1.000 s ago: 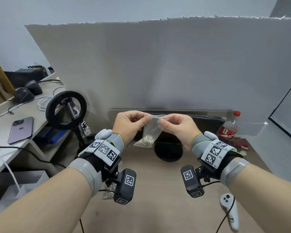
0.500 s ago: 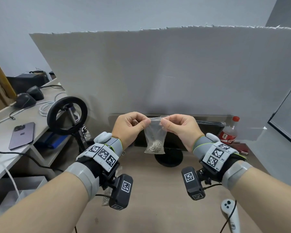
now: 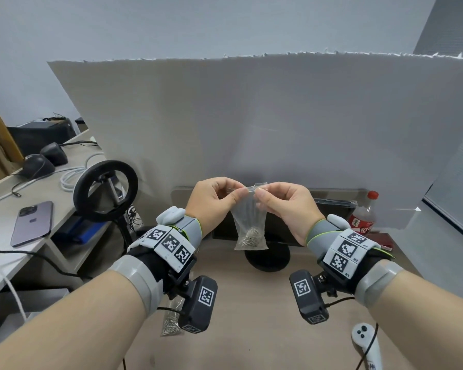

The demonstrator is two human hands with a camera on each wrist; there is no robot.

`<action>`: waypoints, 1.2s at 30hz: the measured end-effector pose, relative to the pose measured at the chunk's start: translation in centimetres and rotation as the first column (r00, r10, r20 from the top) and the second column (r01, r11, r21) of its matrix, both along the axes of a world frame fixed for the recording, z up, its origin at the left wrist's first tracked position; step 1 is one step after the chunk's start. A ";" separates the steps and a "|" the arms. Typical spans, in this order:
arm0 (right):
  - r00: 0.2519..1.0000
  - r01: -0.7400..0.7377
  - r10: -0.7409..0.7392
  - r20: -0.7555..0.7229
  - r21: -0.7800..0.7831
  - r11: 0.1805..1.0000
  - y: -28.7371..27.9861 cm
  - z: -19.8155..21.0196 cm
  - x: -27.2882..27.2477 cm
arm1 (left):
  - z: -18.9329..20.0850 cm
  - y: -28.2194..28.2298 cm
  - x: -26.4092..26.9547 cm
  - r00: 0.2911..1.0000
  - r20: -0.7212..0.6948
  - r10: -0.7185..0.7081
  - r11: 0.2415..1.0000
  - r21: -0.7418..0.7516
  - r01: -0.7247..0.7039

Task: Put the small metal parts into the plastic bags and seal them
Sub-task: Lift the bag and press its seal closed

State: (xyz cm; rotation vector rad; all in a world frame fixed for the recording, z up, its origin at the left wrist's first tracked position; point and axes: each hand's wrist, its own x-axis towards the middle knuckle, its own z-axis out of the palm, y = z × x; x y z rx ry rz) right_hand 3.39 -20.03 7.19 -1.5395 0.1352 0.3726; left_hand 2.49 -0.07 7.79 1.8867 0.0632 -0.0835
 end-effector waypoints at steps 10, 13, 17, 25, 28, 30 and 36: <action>0.998 -0.057 0.055 -0.034 -0.059 0.997 2.1 -4.4 -0.8 | -4.7 1.1 -0.8 0.998 -0.059 -0.031 0.988 0.152 0.040; 0.997 -0.063 0.061 -0.050 -0.050 0.997 2.3 -4.7 -0.8 | -4.8 1.0 -1.0 0.998 -0.061 -0.026 0.984 0.176 0.037; 0.996 -0.046 0.044 -0.079 -0.017 0.999 1.2 -4.7 -0.5 | -4.8 0.7 -1.0 0.997 -0.077 0.007 0.998 0.062 -0.002; 0.992 -0.026 0.027 -0.123 0.016 1.000 -0.7 -5.9 -1.4 | -6.4 -0.1 -2.1 0.993 -0.108 0.037 0.997 -0.069 -0.045; 0.993 -0.068 0.067 -0.096 0.002 0.998 -0.4 -5.7 -2.1 | -6.0 0.0 -2.4 0.993 -0.118 0.028 0.995 -0.092 -0.039; 0.995 -0.081 0.079 -0.065 -0.019 0.997 -0.3 -5.5 -2.6 | -5.9 0.0 -2.6 0.993 -0.116 0.013 0.995 -0.092 -0.023; 0.999 -0.028 0.026 -0.039 -0.047 0.999 -2.0 -2.9 -3.7 | -3.6 -1.9 -3.5 0.998 -0.031 -0.060 0.998 -0.016 0.059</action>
